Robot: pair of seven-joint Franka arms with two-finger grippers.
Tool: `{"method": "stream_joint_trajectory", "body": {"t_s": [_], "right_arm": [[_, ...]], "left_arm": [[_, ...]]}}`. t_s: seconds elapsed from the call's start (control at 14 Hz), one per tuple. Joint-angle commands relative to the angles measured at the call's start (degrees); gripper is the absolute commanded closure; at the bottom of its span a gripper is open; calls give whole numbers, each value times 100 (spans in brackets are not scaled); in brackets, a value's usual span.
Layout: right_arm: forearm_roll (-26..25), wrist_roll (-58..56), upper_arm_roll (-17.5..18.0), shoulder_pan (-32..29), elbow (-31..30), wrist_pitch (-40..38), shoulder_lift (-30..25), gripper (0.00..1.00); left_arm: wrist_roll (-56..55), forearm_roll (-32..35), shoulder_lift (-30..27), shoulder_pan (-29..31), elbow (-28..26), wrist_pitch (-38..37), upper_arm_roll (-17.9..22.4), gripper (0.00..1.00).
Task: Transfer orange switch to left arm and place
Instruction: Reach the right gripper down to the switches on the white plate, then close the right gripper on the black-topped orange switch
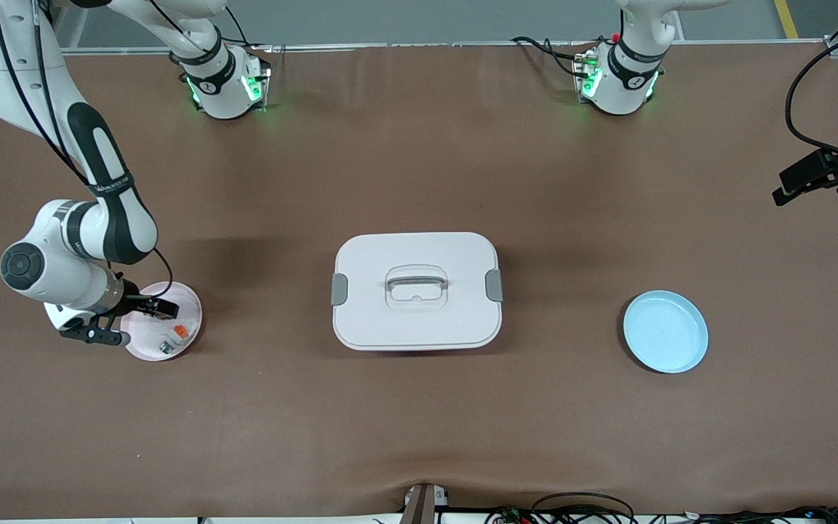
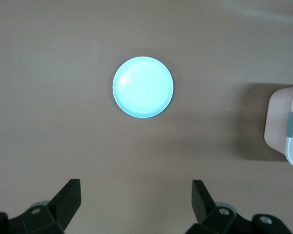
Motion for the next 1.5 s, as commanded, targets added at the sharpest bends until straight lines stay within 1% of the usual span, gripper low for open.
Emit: {"method": "stream_joint_trajectory", "body": {"t_s": [0.0,0.43,1.21,1.29,1.36,1.43], "right_arm": [[-88,-105,-4,-4,18,233,164,0],[-88,-123,-4,-31,18,225,296,0],[-88,-123,-4,-5,18,154,296,0],[-88,-158,-4,-4,18,154,296,13],[-88,-315,-4,-22,18,146,296,33],[-79,-465,5,-57,27,128,296,55]], "left_arm": [[48,83,39,16,113,-107,-5,0],[48,83,39,16,113,-107,-5,0],[48,83,39,16,113,-107,13,0],[48,83,48,16,113,-107,13,0],[48,83,48,16,113,-98,13,0],[48,83,39,16,113,-98,13,0]]}}
